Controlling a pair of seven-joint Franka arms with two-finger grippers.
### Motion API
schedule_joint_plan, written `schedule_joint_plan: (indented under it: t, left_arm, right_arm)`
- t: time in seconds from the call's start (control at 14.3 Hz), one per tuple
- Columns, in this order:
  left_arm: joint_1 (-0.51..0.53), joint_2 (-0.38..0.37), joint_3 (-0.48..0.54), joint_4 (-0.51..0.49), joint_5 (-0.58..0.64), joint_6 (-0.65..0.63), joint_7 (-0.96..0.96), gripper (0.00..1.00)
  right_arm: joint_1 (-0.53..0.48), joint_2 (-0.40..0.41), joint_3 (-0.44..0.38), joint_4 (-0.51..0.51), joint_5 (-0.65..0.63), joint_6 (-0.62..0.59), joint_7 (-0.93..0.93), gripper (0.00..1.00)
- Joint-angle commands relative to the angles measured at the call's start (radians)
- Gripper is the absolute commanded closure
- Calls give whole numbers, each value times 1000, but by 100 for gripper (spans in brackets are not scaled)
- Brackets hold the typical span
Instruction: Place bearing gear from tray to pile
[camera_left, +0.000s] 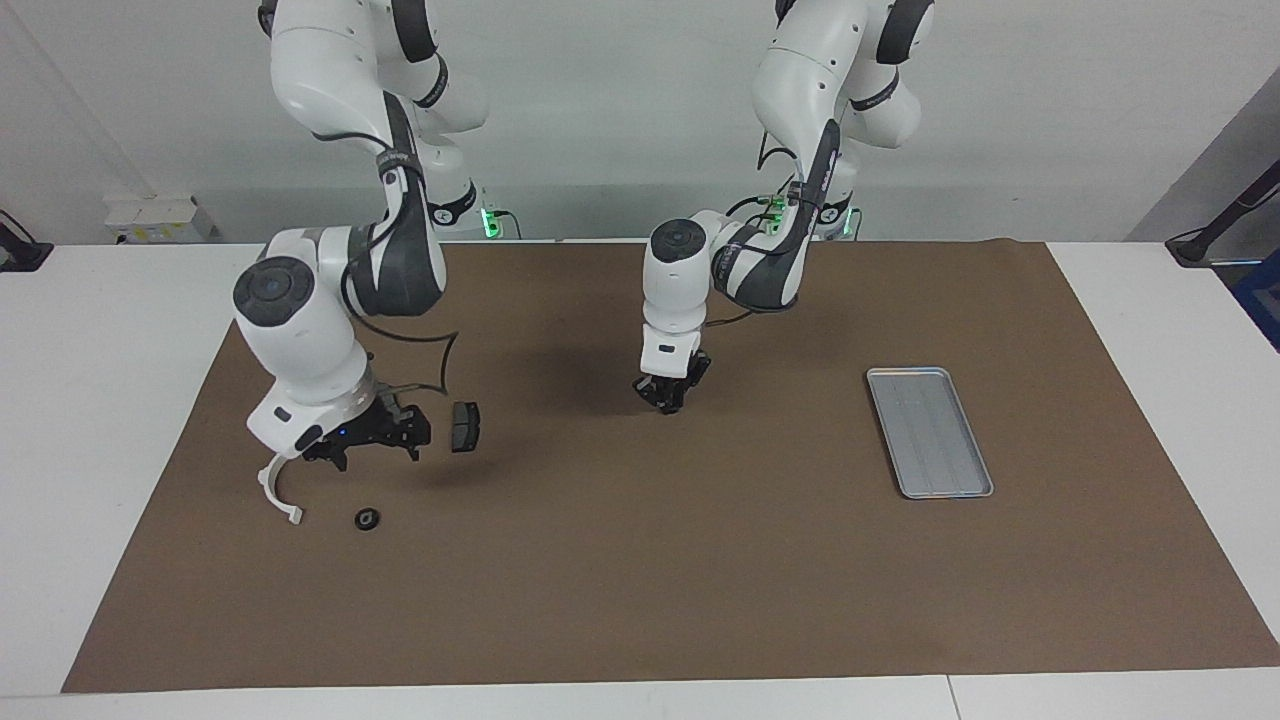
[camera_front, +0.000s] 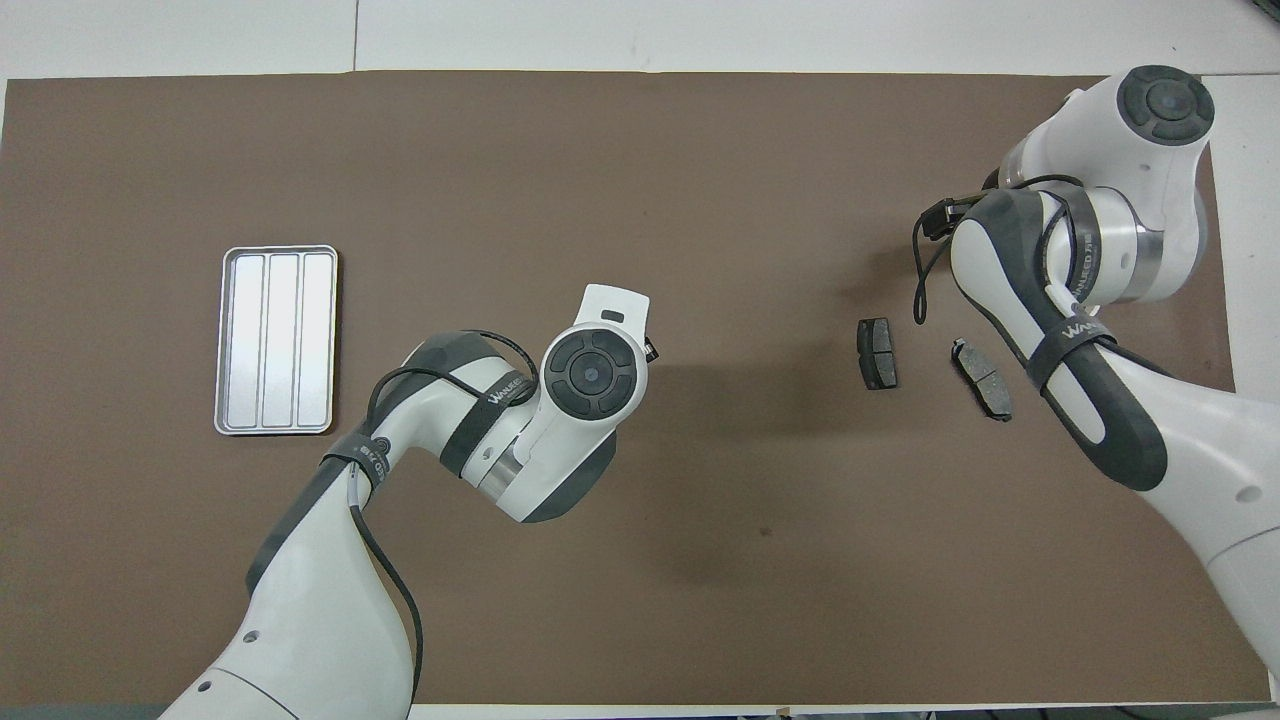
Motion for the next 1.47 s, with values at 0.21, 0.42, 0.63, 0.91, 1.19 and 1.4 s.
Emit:
schedule_joint_plan:
  t: [0.21, 0.42, 0.63, 0.91, 1.19, 1.4]
  left_arm:
    - [-9, -45, 23, 124, 37, -110, 1, 0]
    - [100, -116, 24, 255, 36, -252, 171, 0]
    - [254, -138, 21, 379, 25, -484, 442, 0]
    - [487, -231, 30, 375, -65, -555, 844, 0]
    - [675, -296, 30, 366, -96, -671, 1186, 0]
    - [707, -401, 30, 309, -99, -773, 1235, 0]
  right_arm:
    - [81, -104, 8, -28, -10, -99, 158, 0]
    - [151, -115, 8, -28, -10, -118, 296, 0]
    - [243, -118, 8, -28, -10, -112, 502, 0]
    - [420, -69, 10, -32, -4, -39, 926, 0]
    - [515, 20, 10, -35, 4, 80, 1176, 0]
    - [570, 98, 8, -16, -2, 129, 1294, 0]
